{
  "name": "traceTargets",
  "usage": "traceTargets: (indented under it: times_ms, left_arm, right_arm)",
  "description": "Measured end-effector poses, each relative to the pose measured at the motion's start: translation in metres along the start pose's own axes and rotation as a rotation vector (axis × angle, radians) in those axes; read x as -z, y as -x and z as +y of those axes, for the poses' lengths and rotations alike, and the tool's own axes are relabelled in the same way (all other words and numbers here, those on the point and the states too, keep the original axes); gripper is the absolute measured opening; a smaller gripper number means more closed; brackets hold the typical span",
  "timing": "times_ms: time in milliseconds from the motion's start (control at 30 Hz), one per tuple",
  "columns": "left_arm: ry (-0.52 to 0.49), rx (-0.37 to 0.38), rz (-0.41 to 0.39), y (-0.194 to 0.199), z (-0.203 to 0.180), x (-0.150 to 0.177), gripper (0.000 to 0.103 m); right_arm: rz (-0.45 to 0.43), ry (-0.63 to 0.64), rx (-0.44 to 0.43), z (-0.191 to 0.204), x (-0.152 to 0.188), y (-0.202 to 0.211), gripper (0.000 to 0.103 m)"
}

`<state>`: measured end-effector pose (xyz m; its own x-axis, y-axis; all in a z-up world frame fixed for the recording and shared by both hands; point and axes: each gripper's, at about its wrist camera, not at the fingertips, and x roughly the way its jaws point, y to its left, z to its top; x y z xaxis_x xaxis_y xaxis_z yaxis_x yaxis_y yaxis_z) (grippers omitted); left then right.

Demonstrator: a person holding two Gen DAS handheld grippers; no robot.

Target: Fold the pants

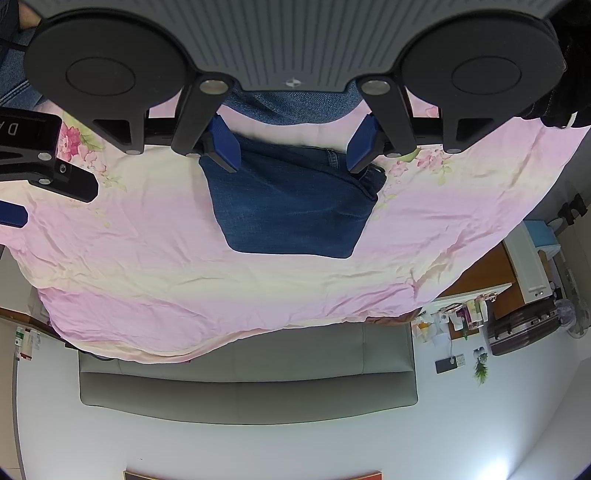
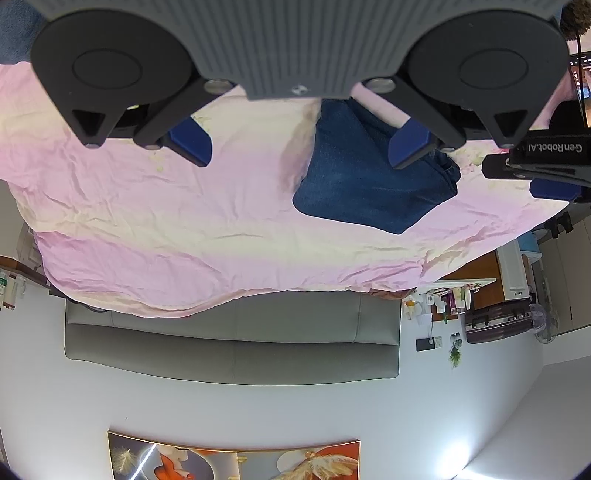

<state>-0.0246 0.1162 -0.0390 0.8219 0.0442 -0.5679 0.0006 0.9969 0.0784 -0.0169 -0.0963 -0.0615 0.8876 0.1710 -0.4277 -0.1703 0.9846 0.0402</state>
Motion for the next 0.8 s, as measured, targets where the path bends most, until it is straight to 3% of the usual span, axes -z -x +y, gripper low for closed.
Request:
traceTargets:
  times_ms: [800]
  left_arm:
    - [-0.012, 0.008, -0.011, 0.0038, -0.0014, -0.0012, 0.078]
  right_arm:
    - [-0.01, -0.012, -0.002, -0.0004, -0.0018, 0.0057, 0.098]
